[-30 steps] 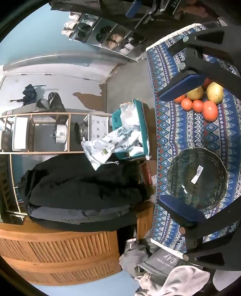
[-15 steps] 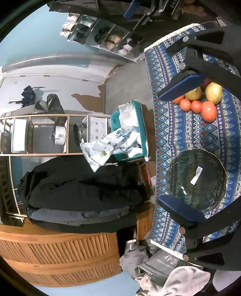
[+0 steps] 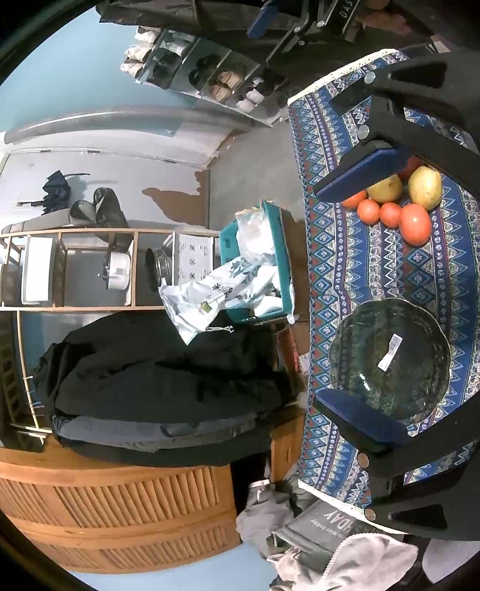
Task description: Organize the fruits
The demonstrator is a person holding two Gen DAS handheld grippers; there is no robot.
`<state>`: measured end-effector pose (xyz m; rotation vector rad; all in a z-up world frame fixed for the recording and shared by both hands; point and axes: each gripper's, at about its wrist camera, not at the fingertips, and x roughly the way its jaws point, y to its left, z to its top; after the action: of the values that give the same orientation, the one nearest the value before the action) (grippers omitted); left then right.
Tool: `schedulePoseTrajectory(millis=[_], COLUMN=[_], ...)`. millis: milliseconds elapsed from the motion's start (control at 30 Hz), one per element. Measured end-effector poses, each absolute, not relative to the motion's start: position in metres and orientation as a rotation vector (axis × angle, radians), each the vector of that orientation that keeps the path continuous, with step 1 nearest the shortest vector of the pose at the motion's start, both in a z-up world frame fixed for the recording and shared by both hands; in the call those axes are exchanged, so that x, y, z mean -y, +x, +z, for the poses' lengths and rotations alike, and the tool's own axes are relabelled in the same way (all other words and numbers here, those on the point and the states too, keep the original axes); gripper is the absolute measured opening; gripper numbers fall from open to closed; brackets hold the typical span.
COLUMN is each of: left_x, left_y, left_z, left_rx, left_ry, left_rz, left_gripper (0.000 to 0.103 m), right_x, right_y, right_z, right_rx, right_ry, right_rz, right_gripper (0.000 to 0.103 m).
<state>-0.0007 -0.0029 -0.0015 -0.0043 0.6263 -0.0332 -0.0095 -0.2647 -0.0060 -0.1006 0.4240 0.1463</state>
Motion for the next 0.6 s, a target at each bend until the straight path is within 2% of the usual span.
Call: schedulePoseTrajectory(millis=[600], left_x=[-0.0005], left_y=[-0.0013], left_z=[-0.0062], left_rx=[-0.643], left_ry=[-0.015], left_rz=[-0.041], left_gripper=[0.102], right_x=[0.2615], right_y=[-0.0114], right_z=[-0.0105], right_rx=[-0.429], right_ry=[-0.108], right_rz=[0.152], right_gripper=[0.1])
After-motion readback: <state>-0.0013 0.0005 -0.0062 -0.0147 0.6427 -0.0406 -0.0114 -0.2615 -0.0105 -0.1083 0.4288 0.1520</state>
